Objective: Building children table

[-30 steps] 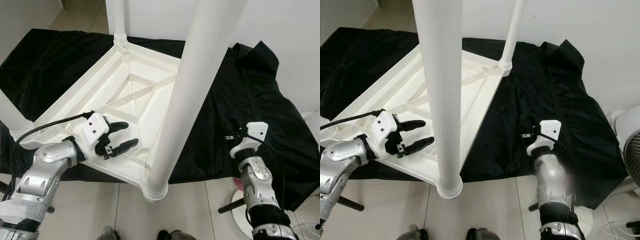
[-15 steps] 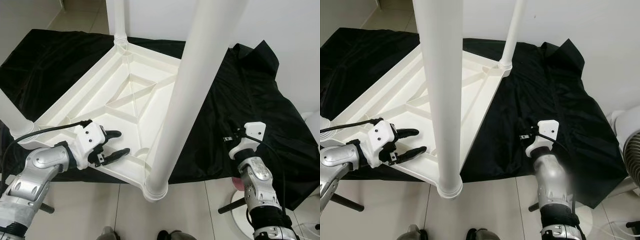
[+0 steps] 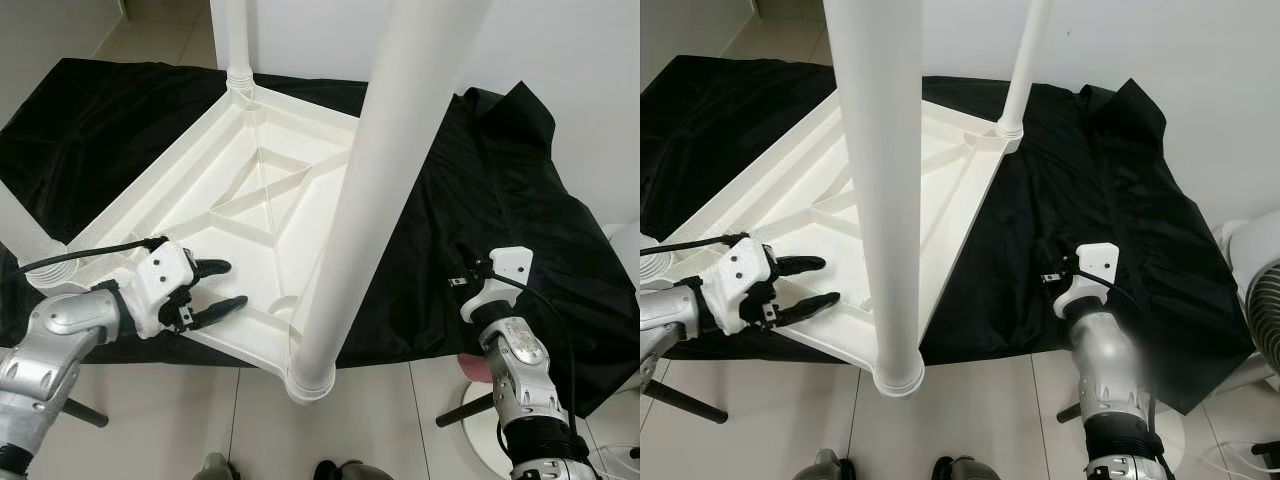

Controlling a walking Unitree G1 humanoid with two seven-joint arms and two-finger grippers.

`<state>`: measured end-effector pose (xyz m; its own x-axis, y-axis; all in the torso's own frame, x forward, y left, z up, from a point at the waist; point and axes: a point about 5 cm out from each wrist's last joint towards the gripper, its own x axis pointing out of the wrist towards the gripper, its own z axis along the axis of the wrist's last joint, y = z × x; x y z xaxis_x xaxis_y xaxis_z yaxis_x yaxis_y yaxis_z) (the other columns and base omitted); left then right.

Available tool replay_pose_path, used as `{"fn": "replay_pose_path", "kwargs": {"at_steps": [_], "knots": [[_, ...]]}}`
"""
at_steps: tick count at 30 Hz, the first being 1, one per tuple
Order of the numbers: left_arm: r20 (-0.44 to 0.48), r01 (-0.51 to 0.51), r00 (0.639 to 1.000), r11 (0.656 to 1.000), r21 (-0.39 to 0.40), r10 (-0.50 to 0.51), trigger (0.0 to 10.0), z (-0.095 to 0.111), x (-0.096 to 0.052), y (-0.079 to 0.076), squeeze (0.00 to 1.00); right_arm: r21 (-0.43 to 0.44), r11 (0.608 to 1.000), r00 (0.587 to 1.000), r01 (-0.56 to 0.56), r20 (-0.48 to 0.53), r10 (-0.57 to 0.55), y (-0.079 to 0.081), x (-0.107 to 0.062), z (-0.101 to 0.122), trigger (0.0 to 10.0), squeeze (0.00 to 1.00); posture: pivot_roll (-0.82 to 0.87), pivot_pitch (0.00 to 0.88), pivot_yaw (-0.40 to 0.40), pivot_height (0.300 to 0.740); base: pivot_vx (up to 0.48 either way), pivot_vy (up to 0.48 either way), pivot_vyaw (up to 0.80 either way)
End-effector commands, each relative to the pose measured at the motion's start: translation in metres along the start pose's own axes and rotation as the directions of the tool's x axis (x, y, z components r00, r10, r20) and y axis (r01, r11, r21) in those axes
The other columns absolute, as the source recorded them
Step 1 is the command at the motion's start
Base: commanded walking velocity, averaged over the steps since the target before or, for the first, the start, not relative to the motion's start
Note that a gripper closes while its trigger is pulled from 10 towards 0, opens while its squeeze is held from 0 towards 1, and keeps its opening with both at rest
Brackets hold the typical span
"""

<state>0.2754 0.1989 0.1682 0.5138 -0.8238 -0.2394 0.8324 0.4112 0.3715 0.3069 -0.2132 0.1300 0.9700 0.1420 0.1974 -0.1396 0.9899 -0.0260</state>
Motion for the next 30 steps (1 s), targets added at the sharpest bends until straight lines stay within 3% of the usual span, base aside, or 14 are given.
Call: {"fn": "replay_pose_path", "kwargs": {"at_steps": [1, 6, 13, 19, 22, 30], "knots": [[0.002, 0.302, 0.953, 0.953, -0.008, -0.302, 10.0, 0.0, -0.002, -0.019, 0.0, -0.007, 1.0, 1.0, 0.001, -0.029, -0.001, -0.001, -0.003, -0.004, 10.0, 0.0, 0.02, 0.137, -0.071, 0.74, 0.0, 0.0, 0.0], [-0.017, 0.339, 0.941, 0.941, 0.005, -0.339, 10.0, -0.001, -0.003, -0.026, 0.0, -0.007, 1.0, 1.0, -0.004, -0.029, 0.004, 0.0, -0.001, -0.003, 10.0, 0.0, 0.02, 0.141, -0.069, 0.74, 0.0, 0.0, 0.0], [-0.115, 0.366, 0.926, 0.93, 0.034, -0.36, 10.0, -0.012, 0.002, -0.026, 0.0, -0.011, 1.0, 1.0, -0.007, -0.028, 0.007, 0.001, 0.002, -0.003, 10.0, 0.0, 0.03, 0.145, -0.064, 0.74, 0.0, 0.0, 0.0], [-0.189, 0.329, 0.932, 0.942, 0.073, -0.31, 10.0, -0.02, 0.013, -0.018, 0.0, -0.014, 1.0, 1.0, -0.003, -0.024, 0.002, 0.001, 0.003, -0.001, 10.0, 0.0, 0.02, 0.147, -0.053, 0.74, 0.0, 0.0, 0.0], [-0.307, 0.28, 0.919, 0.958, 0.07, -0.246, 10.0, -0.03, 0.027, -0.007, 0.0, -0.018, 1.0, 1.0, 0.009, -0.024, -0.01, -0.001, 0.002, -0.001, 10.0, 0.0, 0.01, 0.148, -0.047, 0.74, 0.0, 0.0, 0.0], [-0.378, 0.215, 0.908, 0.975, 0.052, -0.18, 10.0, -0.034, 0.042, 0.005, 0.0, -0.024, 0.999, 0.999, 0.027, -0.025, -0.028, -0.003, 0.0, -0.001, 10.0, 0.0, 0.0, 0.149, -0.033, 0.74, 0.0, 0.0, 0.0]]}}
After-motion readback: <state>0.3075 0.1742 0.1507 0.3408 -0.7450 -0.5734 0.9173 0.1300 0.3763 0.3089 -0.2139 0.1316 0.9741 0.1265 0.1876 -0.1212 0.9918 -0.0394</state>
